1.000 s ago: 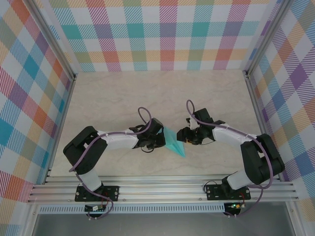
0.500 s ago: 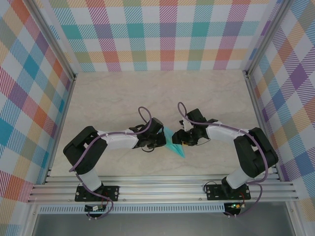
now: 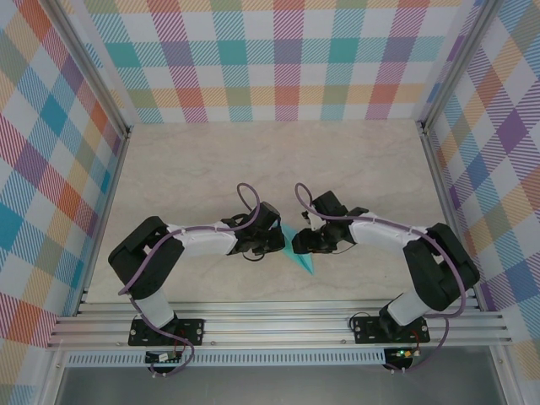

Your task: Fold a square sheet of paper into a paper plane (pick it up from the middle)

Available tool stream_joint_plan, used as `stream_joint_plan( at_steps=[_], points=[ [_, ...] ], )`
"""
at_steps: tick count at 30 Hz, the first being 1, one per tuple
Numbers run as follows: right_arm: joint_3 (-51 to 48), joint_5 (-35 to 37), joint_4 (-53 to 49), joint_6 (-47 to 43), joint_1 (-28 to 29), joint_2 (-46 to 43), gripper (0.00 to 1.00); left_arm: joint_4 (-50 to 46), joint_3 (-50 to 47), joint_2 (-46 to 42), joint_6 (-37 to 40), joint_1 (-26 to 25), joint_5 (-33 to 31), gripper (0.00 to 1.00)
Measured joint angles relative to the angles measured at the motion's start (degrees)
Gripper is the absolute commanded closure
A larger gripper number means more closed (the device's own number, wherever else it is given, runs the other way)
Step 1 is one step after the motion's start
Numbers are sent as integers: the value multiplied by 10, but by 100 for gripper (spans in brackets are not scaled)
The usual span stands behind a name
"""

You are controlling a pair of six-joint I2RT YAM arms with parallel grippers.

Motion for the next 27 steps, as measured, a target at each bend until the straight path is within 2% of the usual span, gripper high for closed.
stream_joint_plan(
  at_steps=[13,27],
  points=[
    [0,2,-1,-3,2,-25,46,11,0,0,0,0,0,90],
    [11,3,-12,-13,17,1,51,11,0,0,0,0,4,90]
  ],
)
